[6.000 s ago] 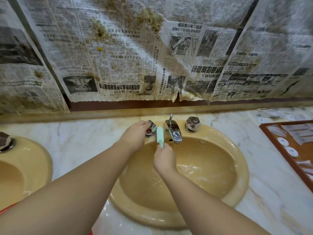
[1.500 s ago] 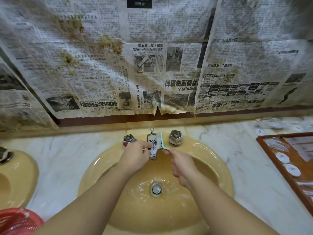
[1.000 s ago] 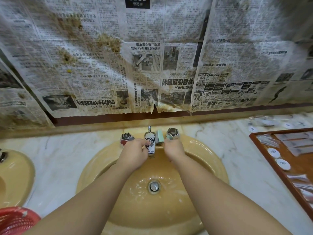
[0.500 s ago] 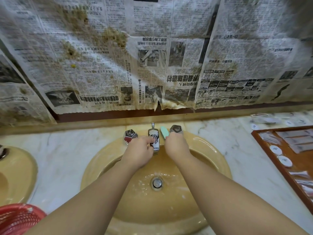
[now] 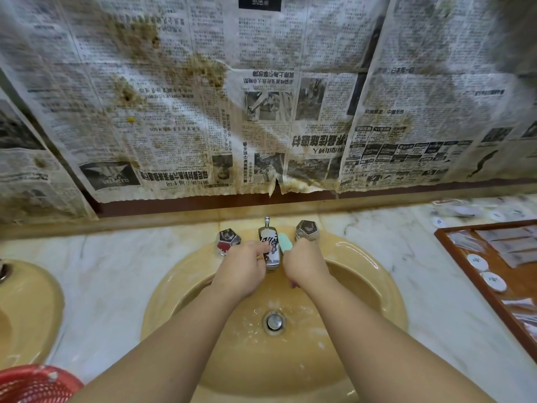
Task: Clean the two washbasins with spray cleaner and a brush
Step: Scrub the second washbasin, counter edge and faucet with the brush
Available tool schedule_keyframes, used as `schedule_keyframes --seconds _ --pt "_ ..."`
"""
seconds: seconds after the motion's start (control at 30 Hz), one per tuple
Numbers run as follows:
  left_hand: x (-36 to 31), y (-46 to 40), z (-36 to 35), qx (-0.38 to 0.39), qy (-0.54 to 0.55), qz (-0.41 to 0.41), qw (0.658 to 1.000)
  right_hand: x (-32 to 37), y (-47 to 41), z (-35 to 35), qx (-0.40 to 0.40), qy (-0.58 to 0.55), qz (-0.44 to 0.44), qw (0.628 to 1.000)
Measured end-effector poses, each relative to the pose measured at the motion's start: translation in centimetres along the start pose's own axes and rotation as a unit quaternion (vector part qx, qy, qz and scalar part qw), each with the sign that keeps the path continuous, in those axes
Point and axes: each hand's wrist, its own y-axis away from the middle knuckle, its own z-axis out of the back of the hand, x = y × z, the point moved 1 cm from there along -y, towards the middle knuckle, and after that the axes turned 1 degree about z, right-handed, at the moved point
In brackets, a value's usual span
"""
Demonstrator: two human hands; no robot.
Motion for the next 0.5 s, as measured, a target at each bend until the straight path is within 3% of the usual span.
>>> schedule_keyframes --seconds 0.1,0.23,0.33,0.5 --pt "0.0 0.1 0.2 0.010 -0.002 0.004 1.000 -1.3 0.4 0.1 0.007 -0.118 -0.041 0.992" --pt "0.0 0.2 0.6 0.026 0.004 0.019 0.999 -2.7 2.0 0.0 0.031 -0.329 -0.069 0.941" --pt "-0.2 0.9 0.9 0.011 0.052 0.046 0.998 -3.9 4.5 0.2 0.023 -0.367 -0.055 0.928" --pt "-1.2 2.4 0.7 -0.055 0.175 0.085 0.979 -2.9 7.5 0.4 -0.005 -0.333 0.031 0.942"
